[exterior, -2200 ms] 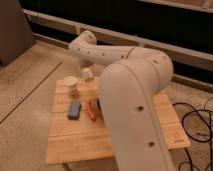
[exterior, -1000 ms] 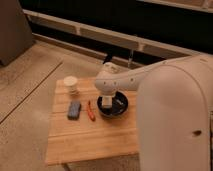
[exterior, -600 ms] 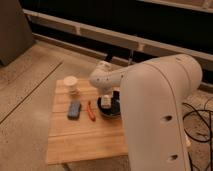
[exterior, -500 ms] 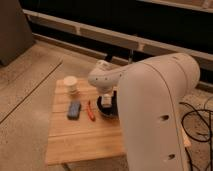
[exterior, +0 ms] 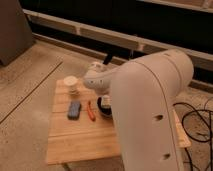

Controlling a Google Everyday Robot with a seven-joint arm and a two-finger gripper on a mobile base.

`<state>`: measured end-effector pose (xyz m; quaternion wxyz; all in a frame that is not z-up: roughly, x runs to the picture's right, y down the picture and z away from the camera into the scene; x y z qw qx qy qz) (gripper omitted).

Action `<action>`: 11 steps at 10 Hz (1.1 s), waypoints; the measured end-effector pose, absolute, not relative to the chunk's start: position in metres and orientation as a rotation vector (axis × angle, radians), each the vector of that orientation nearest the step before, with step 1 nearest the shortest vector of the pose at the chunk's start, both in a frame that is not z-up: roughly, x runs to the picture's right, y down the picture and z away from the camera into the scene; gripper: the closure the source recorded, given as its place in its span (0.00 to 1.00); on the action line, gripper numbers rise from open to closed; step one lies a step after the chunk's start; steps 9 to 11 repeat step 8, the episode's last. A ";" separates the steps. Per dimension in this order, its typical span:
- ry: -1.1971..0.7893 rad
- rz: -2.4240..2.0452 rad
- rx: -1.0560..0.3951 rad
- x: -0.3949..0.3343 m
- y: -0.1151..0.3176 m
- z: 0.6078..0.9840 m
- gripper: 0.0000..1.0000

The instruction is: Place the bottle in the ceramic bowl

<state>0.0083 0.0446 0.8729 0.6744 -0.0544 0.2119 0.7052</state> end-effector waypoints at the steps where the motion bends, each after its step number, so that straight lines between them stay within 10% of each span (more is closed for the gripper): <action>1: 0.486 1.592 -0.134 0.008 0.050 0.873 0.24; 11: 0.493 1.611 -0.177 0.005 0.058 0.880 0.22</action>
